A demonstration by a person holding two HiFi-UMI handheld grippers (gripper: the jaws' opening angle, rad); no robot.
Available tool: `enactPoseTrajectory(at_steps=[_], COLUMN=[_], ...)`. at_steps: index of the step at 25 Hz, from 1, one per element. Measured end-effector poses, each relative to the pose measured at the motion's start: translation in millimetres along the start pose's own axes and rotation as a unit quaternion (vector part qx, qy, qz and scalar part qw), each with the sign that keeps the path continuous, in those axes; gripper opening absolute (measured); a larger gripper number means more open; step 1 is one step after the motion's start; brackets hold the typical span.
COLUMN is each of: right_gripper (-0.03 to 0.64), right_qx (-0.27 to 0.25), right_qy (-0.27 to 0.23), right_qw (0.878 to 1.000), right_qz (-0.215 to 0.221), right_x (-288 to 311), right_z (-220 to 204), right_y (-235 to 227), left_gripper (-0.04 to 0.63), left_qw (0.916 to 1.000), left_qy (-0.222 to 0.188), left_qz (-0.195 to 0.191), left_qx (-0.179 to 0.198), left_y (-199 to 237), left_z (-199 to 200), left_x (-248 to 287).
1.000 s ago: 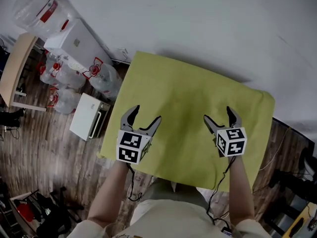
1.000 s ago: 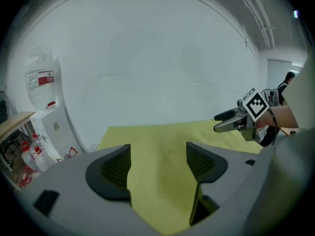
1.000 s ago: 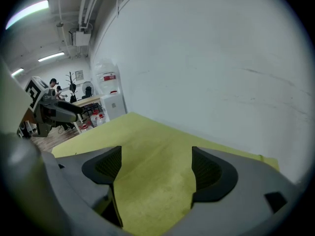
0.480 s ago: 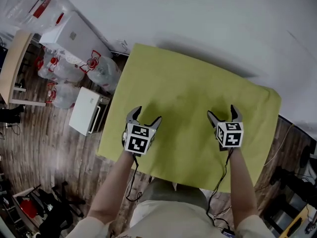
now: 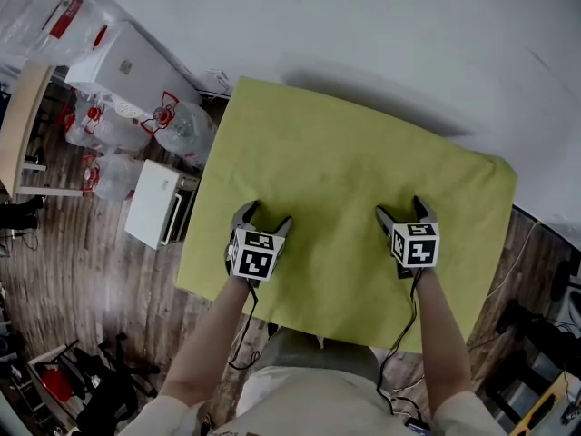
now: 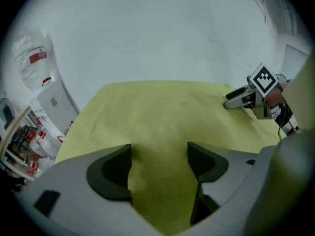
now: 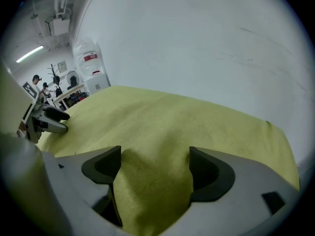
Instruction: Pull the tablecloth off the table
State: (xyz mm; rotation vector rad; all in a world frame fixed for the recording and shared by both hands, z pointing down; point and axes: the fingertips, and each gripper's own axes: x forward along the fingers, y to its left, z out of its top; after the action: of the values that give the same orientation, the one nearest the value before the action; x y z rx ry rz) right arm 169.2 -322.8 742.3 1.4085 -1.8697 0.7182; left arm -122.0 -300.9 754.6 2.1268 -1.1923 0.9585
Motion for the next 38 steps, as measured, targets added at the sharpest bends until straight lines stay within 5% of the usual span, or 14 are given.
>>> enactPoseTrajectory(at_steps=[4, 10, 13, 19, 23, 32, 38], right_gripper=[0.376, 0.134, 0.041, 0.032, 0.032, 0.032, 0.032], right_qx=[-0.025, -0.068, -0.073, -0.053, -0.035, -0.021, -0.031], right_qy=[-0.009, 0.008, 0.019, 0.003, -0.038, -0.135, -0.237], right_qw=[1.000, 0.997, 0.996, 0.996, 0.996, 0.989, 0.969], right_qz=[0.016, 0.033, 0.040, 0.069, 0.077, 0.055, 0.056], right_x=[0.1, 0.4, -1.4, -22.0, -53.0, -129.4, -205.6], right_z=[1.2, 0.3, -2.7, 12.1, 34.3, 92.7, 159.8], right_y=[11.7, 43.9, 56.0, 67.9, 72.6, 73.4, 72.4], left_gripper=[0.334, 0.049, 0.020, 0.020, 0.020, 0.020, 0.020], left_qw=[0.9998, 0.9999, 0.9999, 0.9995, 0.9966, 0.9827, 0.9663], left_qy=[-0.015, 0.003, 0.002, -0.031, -0.074, -0.168, -0.248], left_qz=[0.002, 0.012, 0.008, 0.012, 0.024, 0.040, 0.056], left_qx=[0.013, 0.000, -0.013, 0.001, -0.029, -0.069, -0.042], left_y=[-3.3, -18.6, -17.7, -12.8, -12.3, -24.2, -15.8], left_z=[-0.6, 0.1, -2.2, 22.4, 37.2, 91.3, 143.8], left_x=[-0.5, 2.2, -4.0, -36.8, -68.5, -136.9, -201.3])
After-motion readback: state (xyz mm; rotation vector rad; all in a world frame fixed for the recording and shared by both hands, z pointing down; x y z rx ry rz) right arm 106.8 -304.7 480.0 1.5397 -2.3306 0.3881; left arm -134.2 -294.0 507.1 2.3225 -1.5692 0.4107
